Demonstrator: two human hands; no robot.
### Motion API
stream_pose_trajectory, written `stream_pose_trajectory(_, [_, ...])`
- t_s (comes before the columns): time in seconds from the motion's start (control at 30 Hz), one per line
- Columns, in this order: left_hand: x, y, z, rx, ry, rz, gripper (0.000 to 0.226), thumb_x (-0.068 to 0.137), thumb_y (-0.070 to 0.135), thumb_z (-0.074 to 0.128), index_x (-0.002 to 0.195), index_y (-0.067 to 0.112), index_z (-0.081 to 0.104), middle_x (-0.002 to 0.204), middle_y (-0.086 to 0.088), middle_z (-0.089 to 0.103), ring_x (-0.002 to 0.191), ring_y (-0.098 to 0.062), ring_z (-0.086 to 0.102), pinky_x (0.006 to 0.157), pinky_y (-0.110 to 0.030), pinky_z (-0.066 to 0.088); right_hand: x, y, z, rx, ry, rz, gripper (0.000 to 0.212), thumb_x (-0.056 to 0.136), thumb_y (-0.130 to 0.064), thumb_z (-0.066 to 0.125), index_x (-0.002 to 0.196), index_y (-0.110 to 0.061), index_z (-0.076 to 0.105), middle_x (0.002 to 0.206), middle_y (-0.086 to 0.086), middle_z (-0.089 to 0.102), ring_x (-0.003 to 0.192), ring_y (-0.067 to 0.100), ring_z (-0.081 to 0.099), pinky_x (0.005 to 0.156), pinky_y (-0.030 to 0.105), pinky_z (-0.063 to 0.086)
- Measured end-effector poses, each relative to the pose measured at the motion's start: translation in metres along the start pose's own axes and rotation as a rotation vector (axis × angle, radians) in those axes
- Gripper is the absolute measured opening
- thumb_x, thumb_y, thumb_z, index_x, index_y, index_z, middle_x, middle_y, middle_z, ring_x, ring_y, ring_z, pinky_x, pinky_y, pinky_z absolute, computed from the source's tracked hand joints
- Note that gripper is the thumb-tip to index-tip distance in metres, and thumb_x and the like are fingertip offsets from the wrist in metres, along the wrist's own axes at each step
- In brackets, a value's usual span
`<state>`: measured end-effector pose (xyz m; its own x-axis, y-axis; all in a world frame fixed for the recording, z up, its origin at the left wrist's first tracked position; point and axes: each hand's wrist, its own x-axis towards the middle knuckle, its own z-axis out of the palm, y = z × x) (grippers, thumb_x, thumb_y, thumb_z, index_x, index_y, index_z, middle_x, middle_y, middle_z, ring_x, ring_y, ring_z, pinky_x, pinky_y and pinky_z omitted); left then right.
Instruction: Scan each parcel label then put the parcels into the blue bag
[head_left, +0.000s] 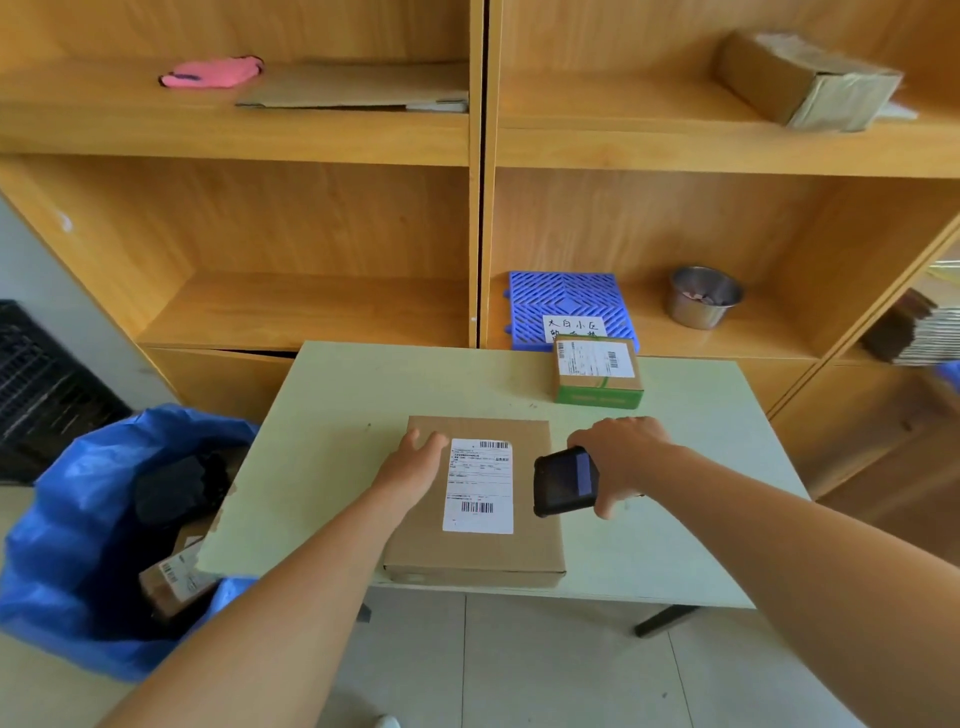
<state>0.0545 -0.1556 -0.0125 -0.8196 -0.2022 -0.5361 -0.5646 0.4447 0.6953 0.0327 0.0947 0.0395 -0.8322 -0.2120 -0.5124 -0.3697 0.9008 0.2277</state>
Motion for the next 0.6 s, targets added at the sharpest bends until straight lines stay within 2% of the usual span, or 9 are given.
stream_pose_trajectory(0.13, [0.011,-0.004,0.003,0.008,-0.001,0.003,0.067,0.098,0.048,0.039,0.158,0.026,0.02,0.162,-0.003,0.027,0.144,-0.027,0.033,0.106,-0.039,0.03,0.006,0.006,0.005,0.016,-0.009,0.014,0.064,0.063,-0.044,0.08,0.119,-0.032,0.05,0.097,-0.005,0.061,0.09,0.019,0.063,0.069,0.029,0.047])
stream_pose_trajectory(0.23, [0.018,-0.009,0.001,-0.003,-0.003,-0.006,0.068,0.097,0.048,0.039,0.158,0.025,0.021,0.162,-0.005,0.027,0.143,-0.028,0.034,0.102,-0.038,0.032,0.017,0.007,0.013,0.146,0.021,0.049,0.067,0.063,-0.045,0.08,0.122,-0.034,0.05,0.096,-0.006,0.062,0.088,0.018,0.063,0.069,0.029,0.05])
stream_pose_trajectory(0.33, [0.03,-0.017,-0.003,-0.012,0.012,-0.042,0.07,0.096,0.049,0.041,0.158,0.024,0.022,0.161,-0.009,0.027,0.142,-0.03,0.035,0.1,-0.038,0.033,0.03,-0.002,0.022,0.406,0.044,0.142,0.077,0.06,-0.049,0.081,0.128,-0.037,0.047,0.096,-0.009,0.062,0.086,0.017,0.063,0.072,0.03,0.055])
stream_pose_trajectory(0.43, [0.039,-0.025,-0.009,-0.015,0.011,-0.078,0.071,0.096,0.05,0.041,0.158,0.022,0.022,0.161,-0.008,0.027,0.142,-0.029,0.035,0.095,-0.036,0.033,0.043,-0.015,0.034,0.737,0.073,0.228,0.081,0.063,-0.046,0.086,0.133,-0.035,0.047,0.098,-0.007,0.061,0.086,0.017,0.063,0.068,0.029,0.054])
stream_pose_trajectory(0.6, [0.058,-0.048,-0.011,-0.031,-0.018,-0.13,0.071,0.096,0.05,0.042,0.159,0.025,0.02,0.164,-0.004,0.023,0.146,-0.026,0.029,0.11,-0.04,0.03,0.073,-0.054,0.071,1.285,0.13,0.393,0.085,0.071,-0.033,0.09,0.143,-0.025,0.046,0.105,-0.002,0.062,0.088,0.019,0.063,0.069,0.032,0.054])
